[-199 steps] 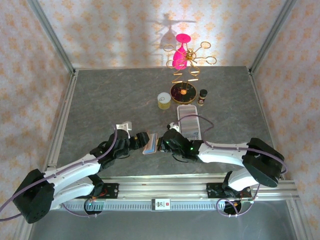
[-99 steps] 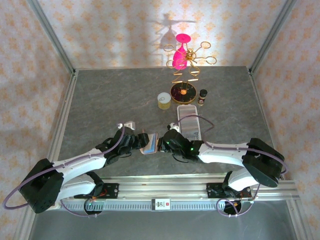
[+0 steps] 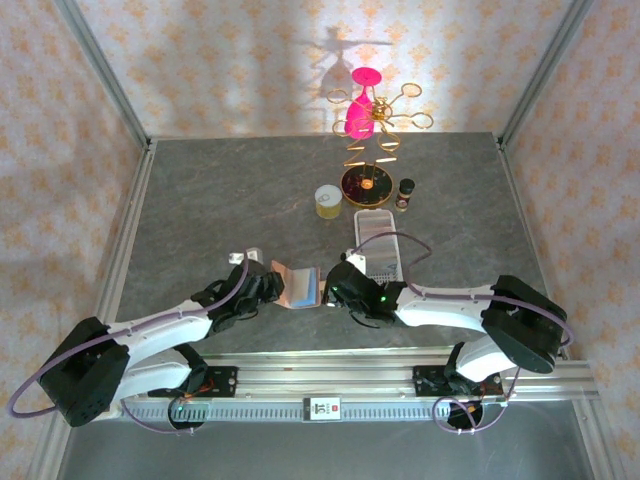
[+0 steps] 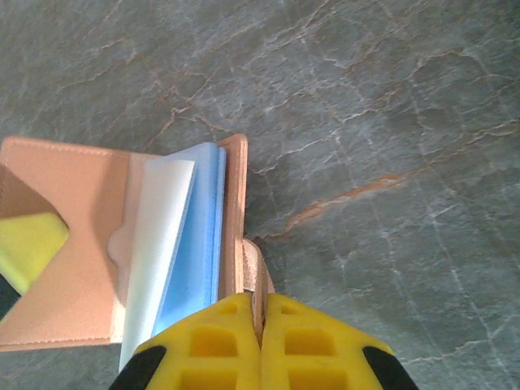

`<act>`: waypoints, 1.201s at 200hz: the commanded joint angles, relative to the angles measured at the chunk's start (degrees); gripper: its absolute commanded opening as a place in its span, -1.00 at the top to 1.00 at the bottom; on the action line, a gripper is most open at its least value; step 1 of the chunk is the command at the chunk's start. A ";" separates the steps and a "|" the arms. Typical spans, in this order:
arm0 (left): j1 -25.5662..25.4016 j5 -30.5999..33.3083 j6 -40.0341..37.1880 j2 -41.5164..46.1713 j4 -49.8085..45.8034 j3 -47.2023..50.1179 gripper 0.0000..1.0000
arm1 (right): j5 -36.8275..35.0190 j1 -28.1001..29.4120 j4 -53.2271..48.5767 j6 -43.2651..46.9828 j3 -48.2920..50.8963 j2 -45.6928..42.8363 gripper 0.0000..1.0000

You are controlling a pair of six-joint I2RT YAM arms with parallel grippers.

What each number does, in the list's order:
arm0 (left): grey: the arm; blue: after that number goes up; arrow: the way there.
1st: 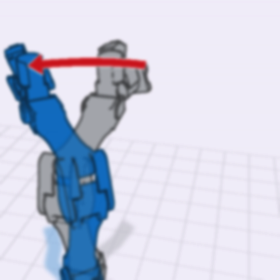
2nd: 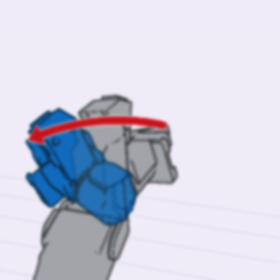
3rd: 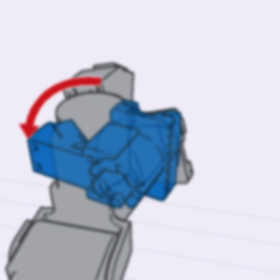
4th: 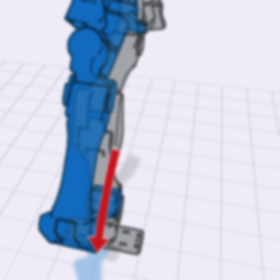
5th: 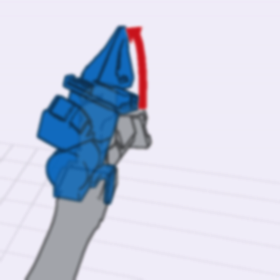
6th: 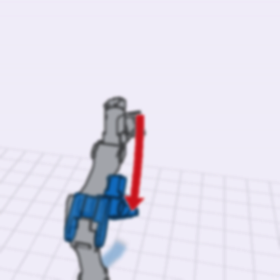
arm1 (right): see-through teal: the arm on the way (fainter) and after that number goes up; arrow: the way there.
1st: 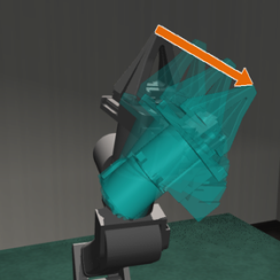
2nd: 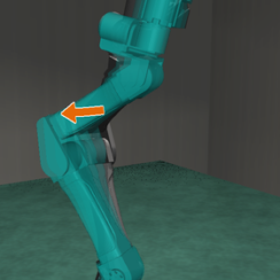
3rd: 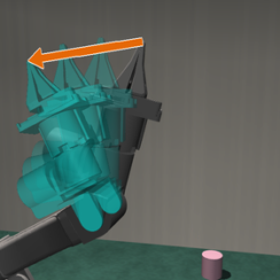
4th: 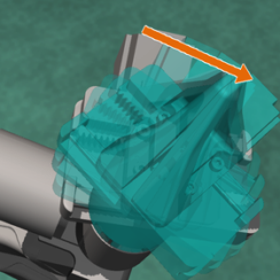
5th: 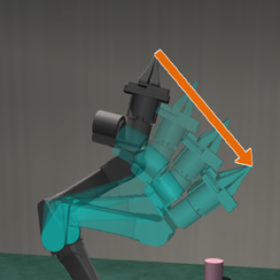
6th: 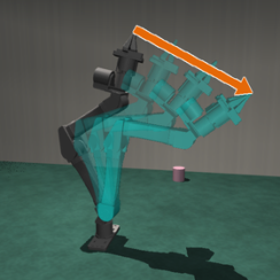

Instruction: Put the credit cards into the card holder

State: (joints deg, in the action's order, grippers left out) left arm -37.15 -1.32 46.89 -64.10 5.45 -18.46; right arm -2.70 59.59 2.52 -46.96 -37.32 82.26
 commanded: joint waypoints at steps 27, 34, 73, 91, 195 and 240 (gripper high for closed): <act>-0.12 -0.71 2.15 0.39 3.24 4.17 0.50 | -3.27 0.00 -3.09 -0.72 -0.29 -0.31 0.87; -0.12 -1.15 2.06 0.58 3.63 4.34 0.53 | -3.41 0.00 -4.03 -0.68 -0.92 -0.56 0.77; -0.11 -2.98 1.53 2.08 4.81 5.22 0.56 | -1.96 0.00 -7.59 0.17 -1.82 -6.38 0.46; -0.12 -3.71 1.49 3.08 5.66 5.70 0.60 | -0.90 0.00 -9.55 0.60 -2.29 -8.75 0.36; -0.12 -5.01 1.53 4.77 6.94 7.21 0.73 | 6.63 0.17 -4.27 2.04 -4.78 -1.23 0.81; -0.12 -5.19 1.27 4.04 7.59 7.60 0.75 | 9.63 0.57 -0.86 2.05 -4.58 1.75 0.85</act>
State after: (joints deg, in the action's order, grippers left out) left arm -37.12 -5.96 48.16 -59.48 11.68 -11.73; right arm 5.08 59.61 -1.85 -44.99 -40.84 83.15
